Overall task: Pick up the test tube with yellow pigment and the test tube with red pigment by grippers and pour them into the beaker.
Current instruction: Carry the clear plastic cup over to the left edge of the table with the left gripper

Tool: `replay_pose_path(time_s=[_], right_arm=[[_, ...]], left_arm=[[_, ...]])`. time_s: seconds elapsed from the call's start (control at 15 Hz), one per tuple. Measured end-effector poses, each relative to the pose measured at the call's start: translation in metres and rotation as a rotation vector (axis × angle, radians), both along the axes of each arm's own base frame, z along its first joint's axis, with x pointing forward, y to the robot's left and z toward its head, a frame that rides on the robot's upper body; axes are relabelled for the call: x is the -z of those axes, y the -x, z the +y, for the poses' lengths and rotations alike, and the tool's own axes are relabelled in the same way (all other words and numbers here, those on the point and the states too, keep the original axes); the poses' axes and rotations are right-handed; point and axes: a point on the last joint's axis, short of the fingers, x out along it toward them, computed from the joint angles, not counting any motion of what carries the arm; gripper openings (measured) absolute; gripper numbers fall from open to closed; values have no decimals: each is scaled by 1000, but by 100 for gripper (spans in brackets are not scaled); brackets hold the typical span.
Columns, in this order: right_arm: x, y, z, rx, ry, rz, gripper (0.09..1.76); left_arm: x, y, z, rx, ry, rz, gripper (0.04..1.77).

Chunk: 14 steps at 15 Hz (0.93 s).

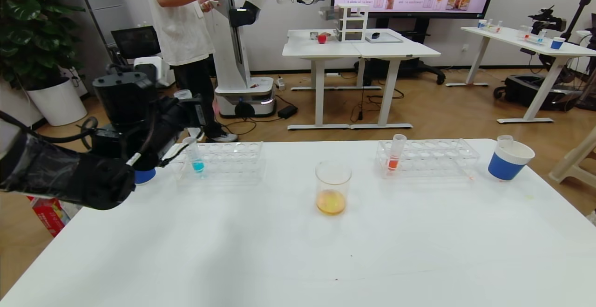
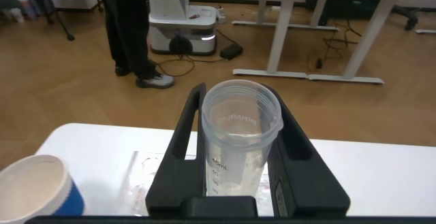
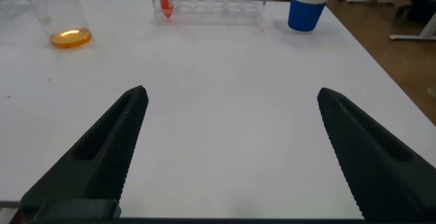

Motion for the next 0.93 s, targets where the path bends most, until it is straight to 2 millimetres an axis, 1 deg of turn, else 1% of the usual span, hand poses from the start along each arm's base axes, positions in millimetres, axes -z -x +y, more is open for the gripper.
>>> replay_pose_path(time_s=[0.27,0.4,0.47,0.6,0.73,0.93], right_arm=[[0,0,0,0,0,0,174],[0,0,0,0,0,0,174],[0,0,0,0,0,-1,174],[0,0,0,0,0,-1,174],[0,0,0,0,0,0,174],[0,0,0,0,0,0,174]], left_arm=[[-7,-13,79,-85,-10,-8,51],[-9,-21,111,-145,-10,-19,51],[-7,-26,122,-169,-10,-19,51],[3,-37,139,-206,-9,-8,51],[19,-48,150,-229,-5,17,51],[45,-61,161,-252,-3,52,51]])
